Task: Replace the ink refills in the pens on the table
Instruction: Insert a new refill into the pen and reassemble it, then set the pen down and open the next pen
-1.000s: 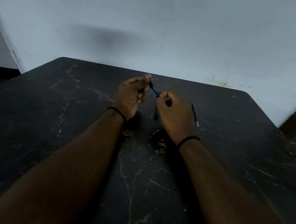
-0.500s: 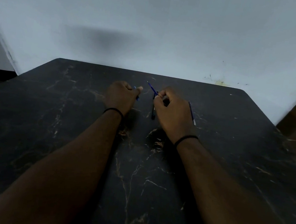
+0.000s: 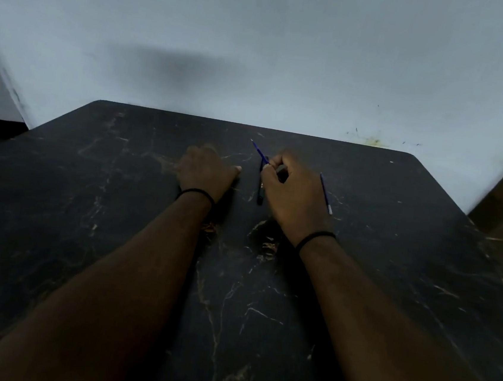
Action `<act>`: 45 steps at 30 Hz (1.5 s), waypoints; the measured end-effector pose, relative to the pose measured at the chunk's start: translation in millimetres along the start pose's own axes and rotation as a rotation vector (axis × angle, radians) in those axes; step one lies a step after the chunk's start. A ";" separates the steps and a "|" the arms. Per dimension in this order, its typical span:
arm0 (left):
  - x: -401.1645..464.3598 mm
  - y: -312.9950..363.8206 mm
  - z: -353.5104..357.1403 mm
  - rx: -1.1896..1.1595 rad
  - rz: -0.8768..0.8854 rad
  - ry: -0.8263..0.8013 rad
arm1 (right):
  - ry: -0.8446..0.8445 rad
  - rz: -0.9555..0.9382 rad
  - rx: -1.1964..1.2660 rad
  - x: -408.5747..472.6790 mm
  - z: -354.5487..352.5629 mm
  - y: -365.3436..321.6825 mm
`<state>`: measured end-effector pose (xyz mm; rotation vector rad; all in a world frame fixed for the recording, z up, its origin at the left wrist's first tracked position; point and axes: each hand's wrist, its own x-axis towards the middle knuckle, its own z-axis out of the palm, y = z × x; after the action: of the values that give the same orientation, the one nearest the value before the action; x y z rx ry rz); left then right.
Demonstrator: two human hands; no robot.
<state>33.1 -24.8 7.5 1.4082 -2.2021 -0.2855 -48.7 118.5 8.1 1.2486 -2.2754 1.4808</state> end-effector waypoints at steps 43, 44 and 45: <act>-30.0 34.8 0.2 -0.480 0.512 0.032 | 0.556 0.262 -0.153 27.4 -44.3 38.1; -30.2 34.8 0.2 -0.485 0.517 0.032 | 0.493 0.341 -0.184 27.4 -45.7 42.6; -30.6 34.8 0.1 -0.489 0.520 0.035 | 0.423 0.395 -0.194 26.8 -47.3 45.5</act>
<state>16.0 17.9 13.2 0.5573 -2.1770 -0.5529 -112.1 149.5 14.6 0.3949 -2.3700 1.4177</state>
